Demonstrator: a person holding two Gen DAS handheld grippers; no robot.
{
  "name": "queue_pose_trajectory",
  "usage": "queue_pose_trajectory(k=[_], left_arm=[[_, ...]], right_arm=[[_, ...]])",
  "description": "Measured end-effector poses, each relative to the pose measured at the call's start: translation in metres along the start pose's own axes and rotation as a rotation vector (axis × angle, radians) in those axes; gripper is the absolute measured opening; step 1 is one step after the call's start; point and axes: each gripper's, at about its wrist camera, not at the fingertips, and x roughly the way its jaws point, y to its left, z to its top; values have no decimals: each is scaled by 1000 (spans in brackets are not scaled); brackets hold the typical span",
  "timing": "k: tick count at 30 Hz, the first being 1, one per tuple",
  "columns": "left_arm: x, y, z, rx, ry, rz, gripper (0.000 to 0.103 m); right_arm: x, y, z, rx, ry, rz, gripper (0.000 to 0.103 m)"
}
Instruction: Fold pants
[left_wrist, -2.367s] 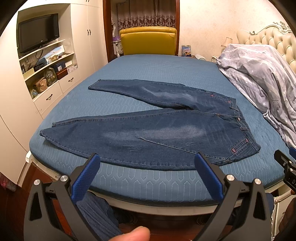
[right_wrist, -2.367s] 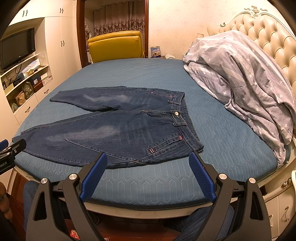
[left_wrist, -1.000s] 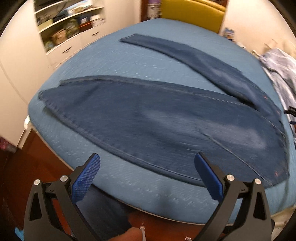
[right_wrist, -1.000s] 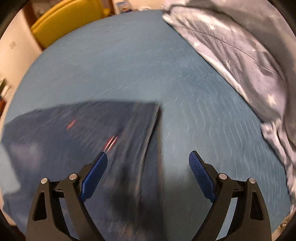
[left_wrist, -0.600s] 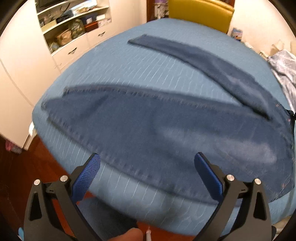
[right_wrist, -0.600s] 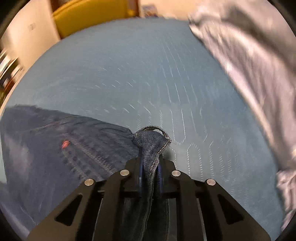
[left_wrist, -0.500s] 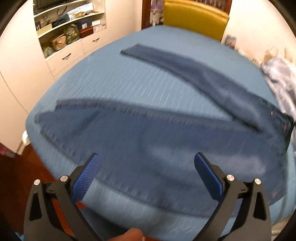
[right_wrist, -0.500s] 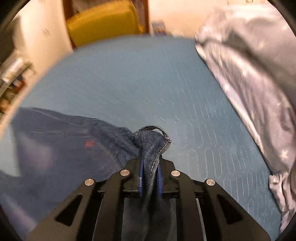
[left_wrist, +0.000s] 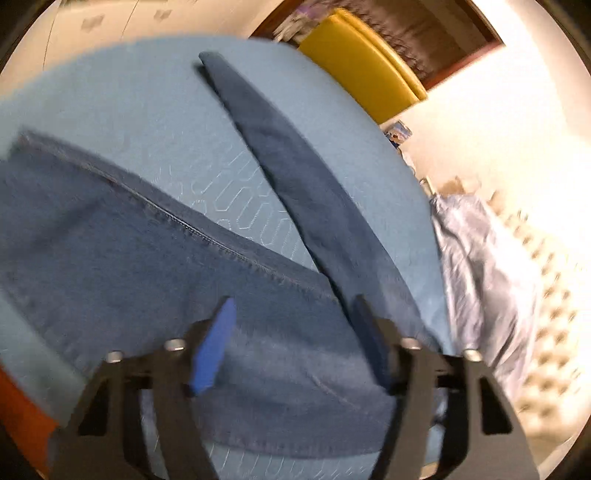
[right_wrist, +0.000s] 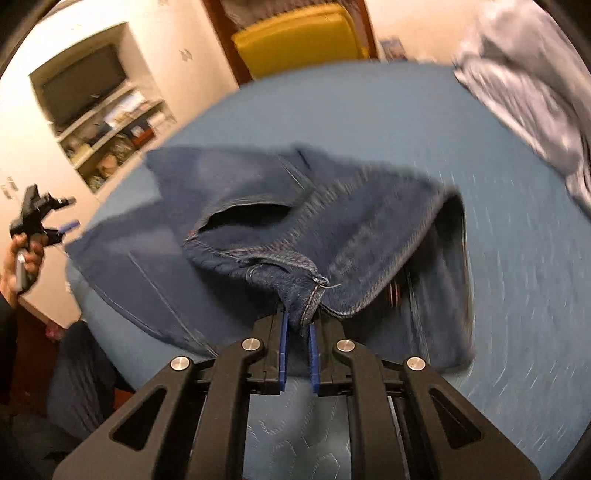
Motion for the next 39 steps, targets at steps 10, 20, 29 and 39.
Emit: queue_pose_trajectory(k=[10,20,29,39], left_arm=[[123,33,114,-190,75,-120,55],[210,63,169,-386,104,-159,36],[83,22,140,-231,-2,-104,1],[-12,101,-50,-265,0,21,1]], right_arm=[[-30,-3,36,58,-69,-24,9],[-33,-20,71,75,-67,-28,9],[-38,-52,82,12,-35,-72,8],[-9,-114,-5,384,92,-63,25]])
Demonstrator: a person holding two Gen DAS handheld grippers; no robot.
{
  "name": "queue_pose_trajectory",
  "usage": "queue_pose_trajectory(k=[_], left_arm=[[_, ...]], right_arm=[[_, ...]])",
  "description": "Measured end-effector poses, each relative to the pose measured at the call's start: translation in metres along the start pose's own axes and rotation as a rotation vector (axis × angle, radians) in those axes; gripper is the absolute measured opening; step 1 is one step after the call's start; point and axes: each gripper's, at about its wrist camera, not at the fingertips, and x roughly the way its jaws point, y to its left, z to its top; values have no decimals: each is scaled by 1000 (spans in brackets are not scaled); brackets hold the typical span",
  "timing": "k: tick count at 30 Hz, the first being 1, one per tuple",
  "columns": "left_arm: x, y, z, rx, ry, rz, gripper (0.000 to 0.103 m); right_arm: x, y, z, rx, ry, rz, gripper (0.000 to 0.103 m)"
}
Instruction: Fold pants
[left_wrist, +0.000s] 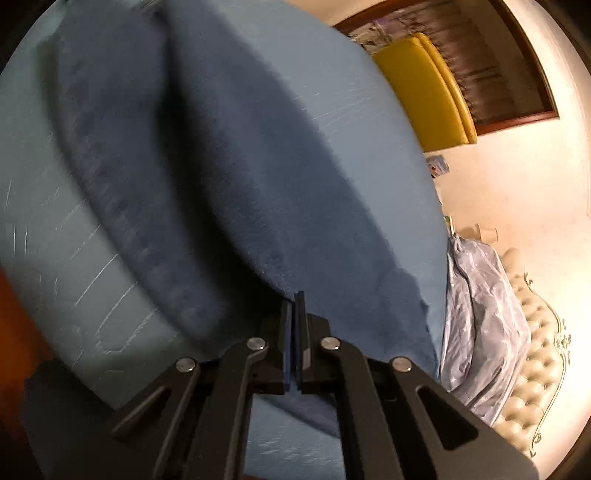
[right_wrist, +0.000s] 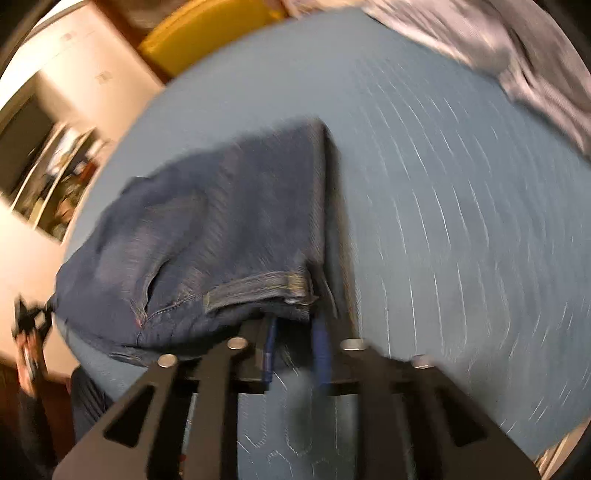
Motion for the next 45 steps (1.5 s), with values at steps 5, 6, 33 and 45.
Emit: queue_pose_trajectory(k=[5,6,33,45], left_arm=[[3,5,7,12,7,-60,2],[4,3,9,20,8,-62,2],[-30,12,-14,3,-26,-108,1],[-18,57,-28,-70,7,-122,9]], right_arm=[[-19,-5,-19,181,-72,69,50],[-16,-4,-22,213,-64,98,50],[-14,42,-15,328,-147,98,7],[32,29,-14,220,-67,-90,5]])
